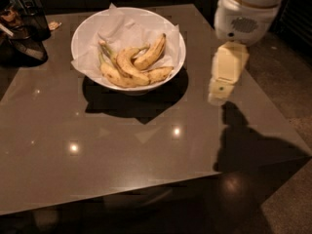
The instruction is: Pick banana from white bowl
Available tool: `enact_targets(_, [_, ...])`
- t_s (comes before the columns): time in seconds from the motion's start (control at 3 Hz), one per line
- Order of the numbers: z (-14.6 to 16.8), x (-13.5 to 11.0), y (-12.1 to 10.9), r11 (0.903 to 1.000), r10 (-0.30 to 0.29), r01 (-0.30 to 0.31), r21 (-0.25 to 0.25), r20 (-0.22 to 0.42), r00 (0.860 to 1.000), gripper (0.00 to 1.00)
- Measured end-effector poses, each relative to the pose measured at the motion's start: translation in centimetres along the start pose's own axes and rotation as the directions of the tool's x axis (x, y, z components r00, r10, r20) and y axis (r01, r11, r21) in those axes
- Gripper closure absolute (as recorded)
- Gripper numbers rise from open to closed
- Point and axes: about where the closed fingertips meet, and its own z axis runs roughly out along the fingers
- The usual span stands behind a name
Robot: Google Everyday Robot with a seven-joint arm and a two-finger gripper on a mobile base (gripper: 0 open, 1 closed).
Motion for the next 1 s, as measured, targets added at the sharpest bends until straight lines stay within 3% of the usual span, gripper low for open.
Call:
enact_targets(0.33, [0.1,-1.2,-0.6,0.9996,-0.009,0.008,0.026,0.019,1.000,0.00])
enact_targets(0.67, [0.2,-2.8,-1.2,0.9997,-0.025,0.025,-0.007,0.075,0.997,0.00])
enact_targets(1.0, [0.7,-6.4,-2.9,0.9988,-0.025,0.029,-0.038,0.097,0.995,0.00])
